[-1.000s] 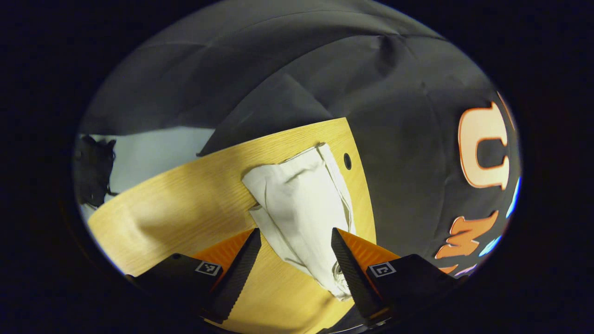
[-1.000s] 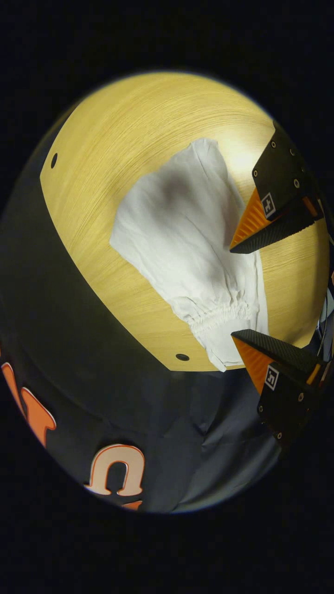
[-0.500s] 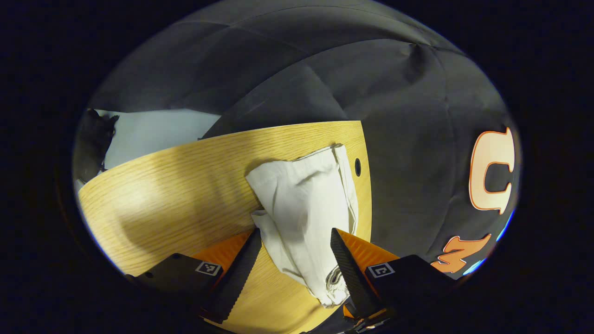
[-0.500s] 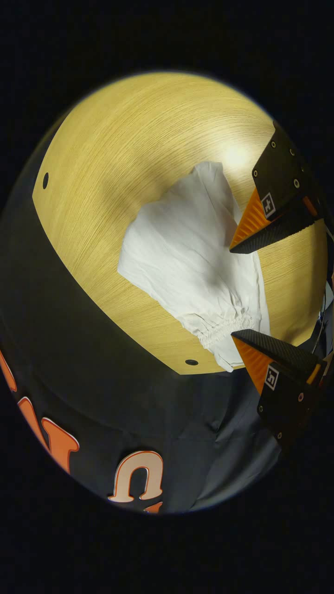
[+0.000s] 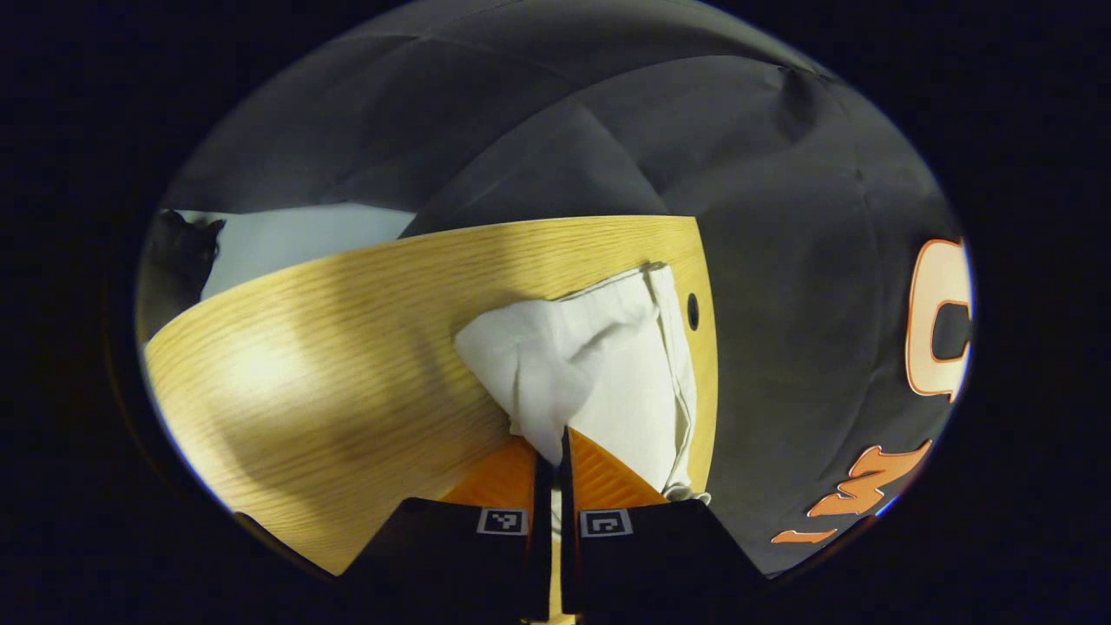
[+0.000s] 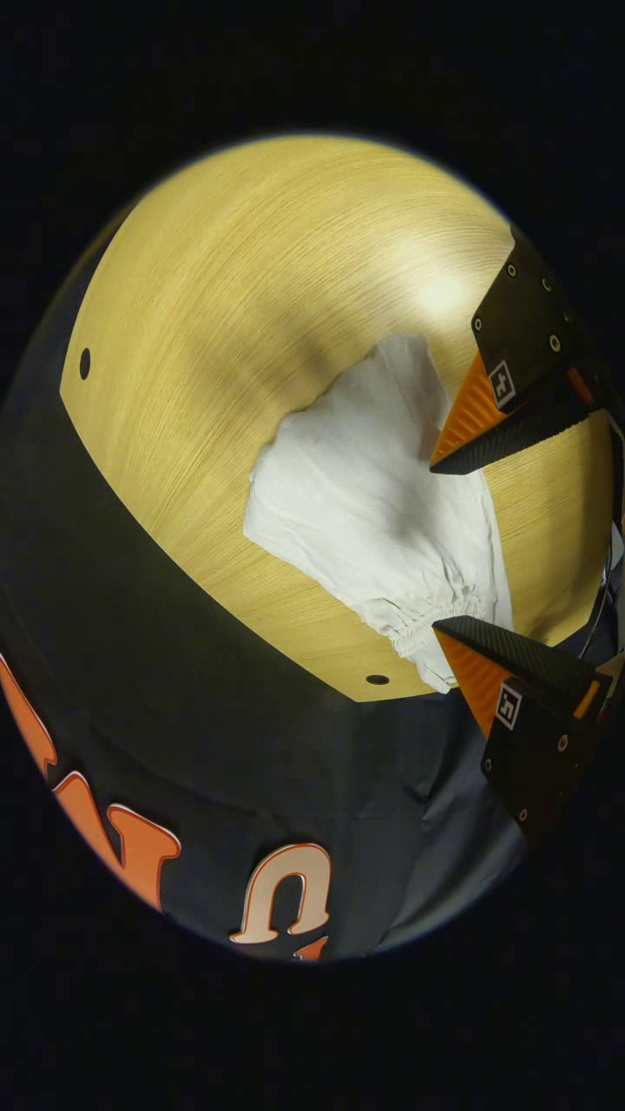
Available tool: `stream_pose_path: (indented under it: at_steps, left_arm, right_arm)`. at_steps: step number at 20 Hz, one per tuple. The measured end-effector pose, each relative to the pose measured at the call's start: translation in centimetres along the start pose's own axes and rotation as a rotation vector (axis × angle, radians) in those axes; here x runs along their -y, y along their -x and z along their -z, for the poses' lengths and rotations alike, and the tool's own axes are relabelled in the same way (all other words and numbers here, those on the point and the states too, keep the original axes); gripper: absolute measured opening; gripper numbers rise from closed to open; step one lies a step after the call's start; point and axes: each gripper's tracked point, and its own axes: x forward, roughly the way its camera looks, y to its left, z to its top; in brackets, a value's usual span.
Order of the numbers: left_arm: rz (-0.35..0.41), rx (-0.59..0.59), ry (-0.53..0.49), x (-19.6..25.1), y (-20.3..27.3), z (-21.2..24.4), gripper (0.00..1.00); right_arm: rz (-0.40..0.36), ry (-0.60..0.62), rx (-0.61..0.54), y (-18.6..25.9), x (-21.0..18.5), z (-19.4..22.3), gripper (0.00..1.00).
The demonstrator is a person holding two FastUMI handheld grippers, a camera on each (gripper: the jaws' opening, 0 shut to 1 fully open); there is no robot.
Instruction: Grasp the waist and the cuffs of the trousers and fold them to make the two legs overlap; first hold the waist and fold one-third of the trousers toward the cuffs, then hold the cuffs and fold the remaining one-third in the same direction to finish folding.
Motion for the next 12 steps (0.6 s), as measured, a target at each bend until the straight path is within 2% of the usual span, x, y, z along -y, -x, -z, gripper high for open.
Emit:
stream_pose_path:
  at_steps: [1, 5, 8, 12]
  left_arm:
    - [0.010, 0.005, -0.033, 0.8, -0.7, 0.1, 0.05]
    - [0.048, 0.045, -0.219, 5.6, 0.8, 0.2, 0.05]
    - [0.116, 0.086, -0.345, 11.0, 2.6, 1.2, 0.05]
    - [0.235, 0.103, -0.447, 19.1, 5.2, 4.6, 0.05]
  right_arm:
    - [0.000, 0.001, 0.002, 0.4, 0.2, 0.0, 0.98]
    - [-0.001, 0.011, 0.008, 1.2, 1.5, -0.3, 0.98]
    - [-0.011, 0.013, 0.009, 1.8, 2.4, -1.1, 0.98]
    - [-0.040, 0.008, 0.004, 2.9, 3.5, -2.1, 0.98]
